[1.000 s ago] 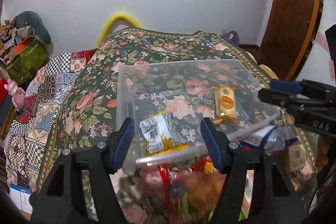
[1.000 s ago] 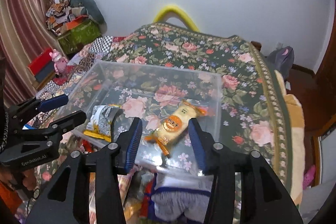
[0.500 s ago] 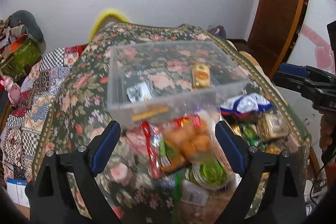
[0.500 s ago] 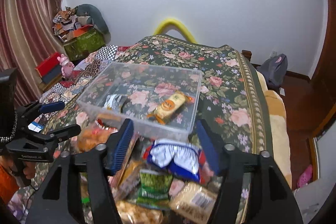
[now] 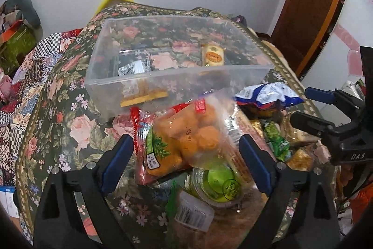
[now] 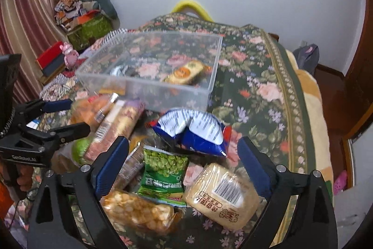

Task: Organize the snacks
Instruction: 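Grasp the orange snack-ball bag with the left tool while the right tool grasps the blue-and-white bag, then lower both held bags into the clear box and open both tools, then grasp the green-striped wafer bag with the left tool while the right tool grasps the cracker bag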

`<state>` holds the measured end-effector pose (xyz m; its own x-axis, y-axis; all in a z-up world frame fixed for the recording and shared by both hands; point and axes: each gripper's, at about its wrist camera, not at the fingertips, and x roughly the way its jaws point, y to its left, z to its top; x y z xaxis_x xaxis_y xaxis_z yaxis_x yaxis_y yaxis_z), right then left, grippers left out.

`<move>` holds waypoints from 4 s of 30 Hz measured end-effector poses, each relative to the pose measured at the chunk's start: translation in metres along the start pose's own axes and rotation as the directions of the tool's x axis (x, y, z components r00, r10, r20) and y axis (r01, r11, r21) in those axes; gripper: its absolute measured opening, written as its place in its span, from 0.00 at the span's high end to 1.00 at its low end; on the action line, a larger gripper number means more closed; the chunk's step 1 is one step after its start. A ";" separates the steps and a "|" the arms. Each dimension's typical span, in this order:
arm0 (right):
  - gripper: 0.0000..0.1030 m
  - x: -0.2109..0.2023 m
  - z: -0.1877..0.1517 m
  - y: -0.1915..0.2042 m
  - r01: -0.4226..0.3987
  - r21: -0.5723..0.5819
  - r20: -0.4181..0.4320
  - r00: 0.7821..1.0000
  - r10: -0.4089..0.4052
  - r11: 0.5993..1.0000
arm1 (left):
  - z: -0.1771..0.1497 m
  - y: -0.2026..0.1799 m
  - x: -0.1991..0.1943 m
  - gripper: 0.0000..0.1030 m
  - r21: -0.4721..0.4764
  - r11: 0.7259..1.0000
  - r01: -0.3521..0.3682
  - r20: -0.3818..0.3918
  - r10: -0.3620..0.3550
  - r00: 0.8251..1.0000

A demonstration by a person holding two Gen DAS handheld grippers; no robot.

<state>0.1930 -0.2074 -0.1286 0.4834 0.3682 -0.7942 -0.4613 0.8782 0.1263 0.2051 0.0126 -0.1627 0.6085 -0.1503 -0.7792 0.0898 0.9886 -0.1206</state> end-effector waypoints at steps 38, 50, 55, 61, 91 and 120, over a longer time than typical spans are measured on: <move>0.53 -0.015 0.001 0.003 -0.026 0.002 0.037 0.999 0.026 1.000 | 0.000 -0.001 -0.039 0.42 0.018 1.000 0.003 0.146 -0.006 0.989; 0.53 -0.046 0.037 0.017 -0.034 -0.015 0.162 0.986 0.036 0.999 | 0.030 0.005 -0.070 0.41 0.002 1.000 -0.012 0.234 0.011 0.972; 0.53 -0.037 0.057 0.023 -0.041 -0.016 0.192 0.980 0.043 0.999 | 0.048 0.014 -0.063 0.41 -0.012 1.000 -0.028 0.244 0.030 0.969; 0.53 -0.013 0.076 0.027 -0.055 -0.004 0.184 0.981 0.054 0.998 | 0.069 0.030 -0.040 0.41 -0.033 0.998 -0.055 0.227 0.061 0.972; 0.40 0.049 0.110 0.033 0.019 -0.029 0.042 0.999 -0.018 0.999 | 0.109 0.041 0.029 0.23 -0.029 0.988 -0.150 0.099 0.152 0.983; 0.29 -0.053 -0.040 0.023 -0.024 0.067 0.021 1.000 0.023 0.997 | -0.056 -0.015 -0.068 0.08 0.027 0.998 -0.049 0.023 0.048 0.999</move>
<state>0.1270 -0.2188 -0.1070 0.4885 0.3948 -0.7782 -0.4225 0.8873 0.1850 0.1183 0.0080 -0.1429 0.6302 -0.1023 -0.7696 0.0811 0.9945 -0.0657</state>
